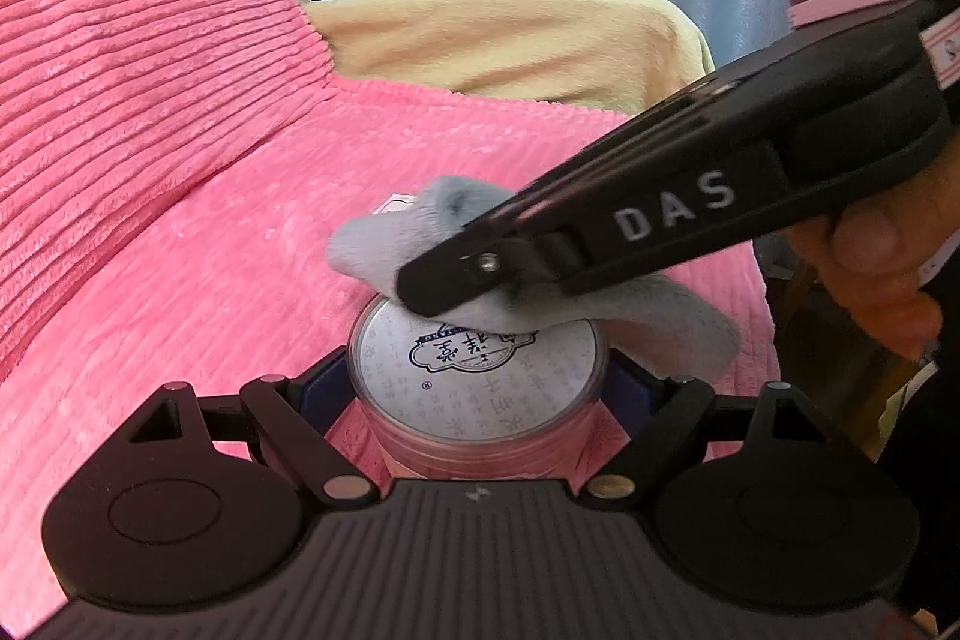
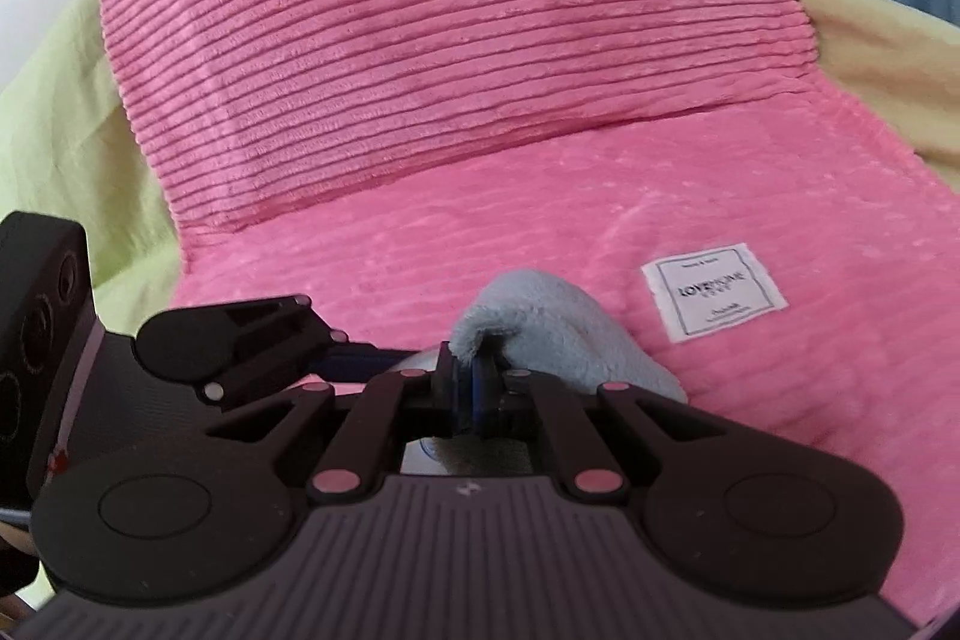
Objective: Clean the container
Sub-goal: 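Hold the jar with the left gripper while the right gripper wipes the white lid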
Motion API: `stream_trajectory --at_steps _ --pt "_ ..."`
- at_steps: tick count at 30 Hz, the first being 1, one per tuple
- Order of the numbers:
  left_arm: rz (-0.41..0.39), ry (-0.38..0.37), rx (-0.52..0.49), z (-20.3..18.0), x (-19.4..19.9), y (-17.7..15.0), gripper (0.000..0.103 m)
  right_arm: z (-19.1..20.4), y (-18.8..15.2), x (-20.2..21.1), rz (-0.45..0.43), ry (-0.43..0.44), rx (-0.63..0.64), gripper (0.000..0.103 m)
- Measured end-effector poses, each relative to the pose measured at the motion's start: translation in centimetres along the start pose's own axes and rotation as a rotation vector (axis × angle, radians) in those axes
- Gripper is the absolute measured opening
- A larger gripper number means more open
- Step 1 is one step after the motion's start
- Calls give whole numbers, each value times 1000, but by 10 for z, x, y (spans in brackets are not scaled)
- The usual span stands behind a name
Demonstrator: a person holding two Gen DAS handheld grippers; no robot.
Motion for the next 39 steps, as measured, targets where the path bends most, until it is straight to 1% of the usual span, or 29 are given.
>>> stream_trajectory --at_steps 8,27,33,39 --pt "5 4 -3 -1 0 0 86 2 2 4 8 -87 53 2" --pt "-7 1 3 -1 4 -5 86 -4 1 -18 16 153 -154 2" --pt "-8 4 6 -6 5 -6 86 -13 16 -30 -15 94 -109 1" --pt "-6 5 1 -8 6 -7 86 -24 16 -18 -9 29 -84 1"
Point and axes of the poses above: each gripper's, at about its wrist camera, not at the fingertips, and x roughly against the way its jaws point, z to its left, y to its top, the point moved 5 cm from there along -x, roughly the way its jaws point, and after that the axes turned 3 degrees about -x, right-handed, at the moved point
